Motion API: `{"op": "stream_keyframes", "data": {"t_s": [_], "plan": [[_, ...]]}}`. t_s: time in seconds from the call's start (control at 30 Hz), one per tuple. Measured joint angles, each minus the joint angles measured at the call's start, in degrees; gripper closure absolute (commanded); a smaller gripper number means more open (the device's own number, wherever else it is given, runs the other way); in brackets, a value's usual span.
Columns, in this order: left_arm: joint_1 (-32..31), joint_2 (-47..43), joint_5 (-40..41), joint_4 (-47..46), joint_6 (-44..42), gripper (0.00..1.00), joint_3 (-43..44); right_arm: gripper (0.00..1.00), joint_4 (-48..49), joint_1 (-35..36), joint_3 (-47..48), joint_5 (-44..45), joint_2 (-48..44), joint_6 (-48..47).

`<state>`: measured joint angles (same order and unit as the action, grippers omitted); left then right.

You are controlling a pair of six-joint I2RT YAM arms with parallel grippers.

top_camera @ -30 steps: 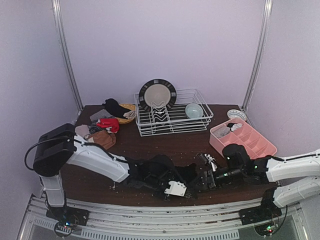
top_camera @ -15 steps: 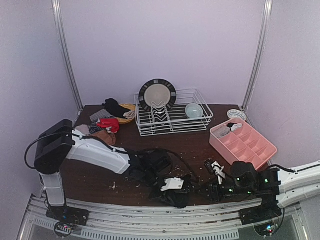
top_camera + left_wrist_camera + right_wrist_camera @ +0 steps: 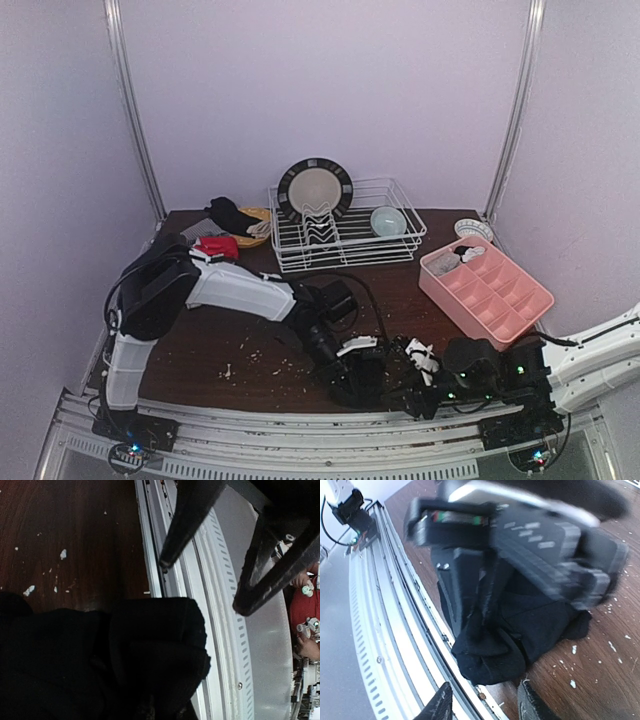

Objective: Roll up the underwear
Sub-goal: Roll the underwear at the center of the board.

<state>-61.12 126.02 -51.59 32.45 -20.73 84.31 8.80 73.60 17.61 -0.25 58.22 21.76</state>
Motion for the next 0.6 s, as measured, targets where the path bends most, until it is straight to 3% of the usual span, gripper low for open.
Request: {"op": "stream_keyframes", "data": {"t_s": [0.3,0.6], "plan": [[3.3,5.01,-8.85,6.73,0.02,1.0,4.35,0.5,1.75,0.5,3.28,0.07,5.51,-3.82],[4.2,8.66,-12.04,12.5,-0.02,1.0,8.63,0.46,4.48,0.5,1.05,1.75,-3.87,-4.39]]}}
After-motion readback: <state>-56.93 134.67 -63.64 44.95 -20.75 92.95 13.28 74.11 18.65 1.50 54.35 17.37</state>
